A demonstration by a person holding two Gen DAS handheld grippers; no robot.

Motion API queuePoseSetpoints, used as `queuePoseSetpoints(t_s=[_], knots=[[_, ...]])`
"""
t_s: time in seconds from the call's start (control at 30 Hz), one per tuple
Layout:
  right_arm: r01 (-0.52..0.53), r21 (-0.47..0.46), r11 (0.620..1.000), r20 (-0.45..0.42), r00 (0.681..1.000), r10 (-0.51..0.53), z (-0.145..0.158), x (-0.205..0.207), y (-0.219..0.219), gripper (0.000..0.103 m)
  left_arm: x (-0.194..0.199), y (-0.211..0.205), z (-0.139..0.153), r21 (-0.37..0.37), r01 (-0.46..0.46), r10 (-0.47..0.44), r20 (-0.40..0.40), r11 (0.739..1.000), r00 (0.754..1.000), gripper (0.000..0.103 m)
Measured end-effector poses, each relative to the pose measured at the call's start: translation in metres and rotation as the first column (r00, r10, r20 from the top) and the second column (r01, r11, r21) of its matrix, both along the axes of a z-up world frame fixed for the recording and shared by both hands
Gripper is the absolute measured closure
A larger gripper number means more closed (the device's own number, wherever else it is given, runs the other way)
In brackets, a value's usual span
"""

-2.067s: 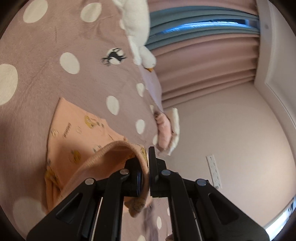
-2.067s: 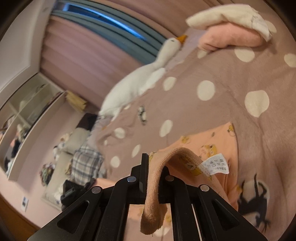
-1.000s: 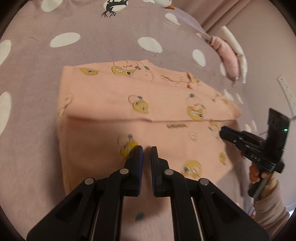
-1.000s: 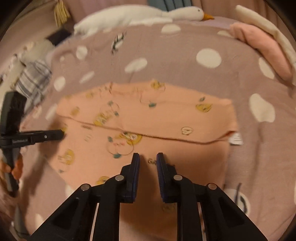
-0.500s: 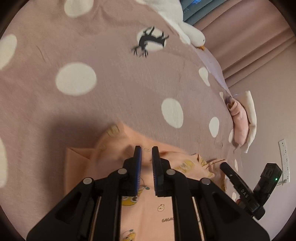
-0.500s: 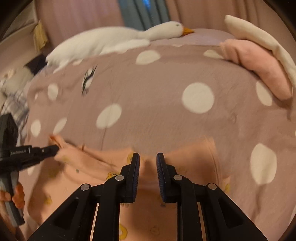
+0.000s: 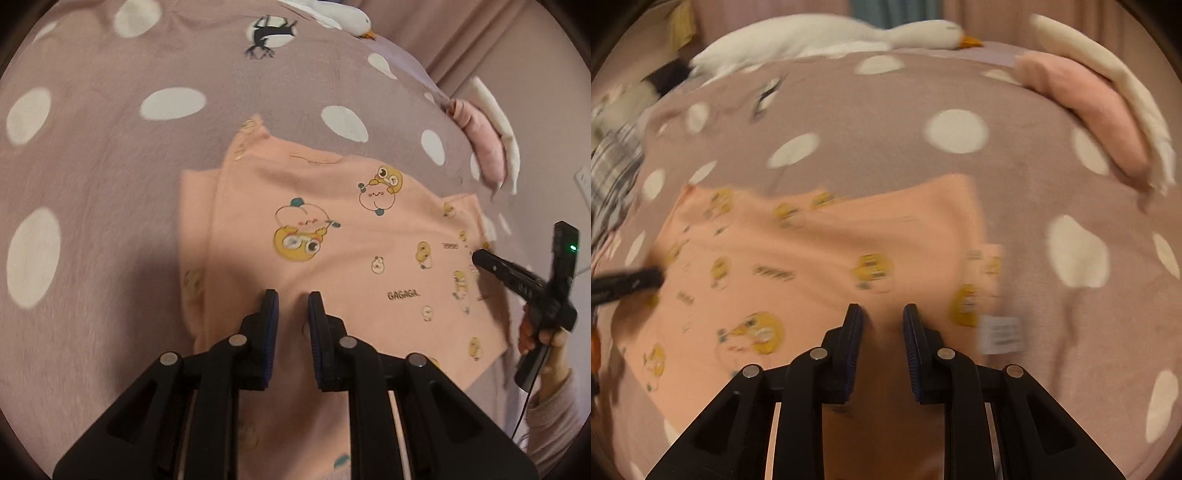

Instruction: Fold small clothes

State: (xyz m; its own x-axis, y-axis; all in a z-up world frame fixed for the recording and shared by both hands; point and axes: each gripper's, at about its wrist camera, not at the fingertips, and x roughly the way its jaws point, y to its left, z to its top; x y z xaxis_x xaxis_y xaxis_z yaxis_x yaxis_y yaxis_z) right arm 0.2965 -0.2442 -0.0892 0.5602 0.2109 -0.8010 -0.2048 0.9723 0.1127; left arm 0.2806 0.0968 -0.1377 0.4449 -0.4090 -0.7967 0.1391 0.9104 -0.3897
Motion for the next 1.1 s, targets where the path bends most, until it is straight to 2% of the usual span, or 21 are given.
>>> queuePoseSetpoints(t_s=[0.03, 0.13, 0.2, 0.23, 0.33, 0.43, 0.47, 0.5, 0.53, 0.63, 0.73, 0.8, 0.9, 0.93, 1.0, 1.07, 1.1], knots=[[0.037, 0.061, 0.997, 0.003, 0.999, -0.037, 0.006, 0.005, -0.012, 0.082, -0.003, 0.003, 0.001, 0.001, 0.0, 0.0, 0.001, 1.0, 1.0, 0.087], [0.1, 0.135, 0.986, 0.042, 0.993, -0.107, 0.021, 0.016, -0.034, 0.079, -0.007, 0.004, -0.001, 0.012, 0.011, -0.011, 0.005, 1.0, 1.0, 0.087], [0.129, 0.175, 0.976, 0.044, 0.989, -0.139, 0.026, 0.029, -0.042, 0.064, -0.006, 0.003, -0.003, 0.007, 0.004, -0.005, 0.004, 1.0, 1.0, 0.086], [0.141, 0.182, 0.973, 0.043, 0.988, -0.151, 0.027, 0.032, -0.042, 0.055, -0.004, 0.002, -0.003, -0.002, 0.0, 0.0, 0.003, 1.0, 1.0, 0.084], [0.131, 0.173, 0.976, 0.026, 0.99, -0.137, 0.022, 0.055, -0.036, 0.055, -0.002, 0.002, -0.003, -0.024, -0.009, 0.009, 0.001, 1.0, 1.0, 0.08], [0.11, 0.098, 0.989, 0.018, 0.994, -0.112, 0.014, 0.066, -0.021, 0.055, -0.002, 0.002, -0.002, -0.022, -0.008, 0.008, 0.005, 1.0, 1.0, 0.08], [0.093, 0.078, 0.993, 0.016, 0.995, -0.094, 0.011, 0.07, -0.017, 0.057, -0.001, 0.002, -0.003, -0.025, -0.008, 0.008, 0.004, 1.0, 1.0, 0.08], [0.076, 0.062, 0.995, 0.021, 0.997, -0.078, 0.009, 0.072, -0.013, 0.065, 0.0, 0.003, -0.003, -0.032, -0.008, 0.008, 0.002, 0.999, 1.0, 0.08], [0.048, 0.048, 0.998, 0.024, 0.998, -0.05, 0.008, 0.073, -0.009, 0.096, 0.0, 0.004, -0.003, -0.039, -0.009, 0.009, 0.0, 0.999, 1.0, 0.08], [0.053, 0.004, 0.999, 0.079, 0.995, -0.053, 0.013, 0.073, -0.007, 0.098, -0.001, 0.006, -0.004, -0.049, -0.01, 0.01, -0.005, 0.999, 1.0, 0.08], [0.145, 0.004, 0.989, 0.098, 0.985, -0.145, 0.012, 0.077, -0.018, 0.099, 0.0, 0.004, -0.003, -0.035, -0.007, 0.007, -0.004, 0.999, 1.0, 0.08], [0.205, -0.042, 0.978, 0.127, 0.972, -0.198, 0.01, 0.078, -0.022, 0.099, -0.001, 0.003, -0.003, -0.028, -0.008, 0.008, -0.003, 1.0, 1.0, 0.08], [0.231, -0.064, 0.971, 0.077, 0.971, -0.226, 0.005, 0.08, -0.022, 0.098, -0.001, 0.003, -0.003, -0.028, -0.007, 0.007, -0.007, 1.0, 1.0, 0.08], [0.241, -0.056, 0.969, 0.075, 0.969, -0.237, 0.007, 0.078, -0.023, 0.098, -0.001, 0.003, -0.003, -0.029, -0.007, 0.007, -0.009, 1.0, 1.0, 0.08], [0.238, 0.015, 0.971, 0.118, 0.964, -0.238, 0.021, 0.062, -0.026, 0.098, 0.0, 0.004, -0.003, -0.036, -0.01, 0.009, -0.012, 0.999, 1.0, 0.08], [0.168, 0.086, 0.982, 0.14, 0.974, -0.179, 0.033, 0.041, -0.023, 0.098, 0.0, 0.005, -0.004, -0.044, -0.015, 0.014, -0.014, 0.999, 1.0, 0.08], [0.121, 0.088, 0.989, 0.134, 0.982, -0.132, 0.035, 0.032, -0.017, 0.098, 0.0, 0.006, -0.004, -0.048, -0.017, 0.016, -0.015, 0.999, 1.0, 0.08]])
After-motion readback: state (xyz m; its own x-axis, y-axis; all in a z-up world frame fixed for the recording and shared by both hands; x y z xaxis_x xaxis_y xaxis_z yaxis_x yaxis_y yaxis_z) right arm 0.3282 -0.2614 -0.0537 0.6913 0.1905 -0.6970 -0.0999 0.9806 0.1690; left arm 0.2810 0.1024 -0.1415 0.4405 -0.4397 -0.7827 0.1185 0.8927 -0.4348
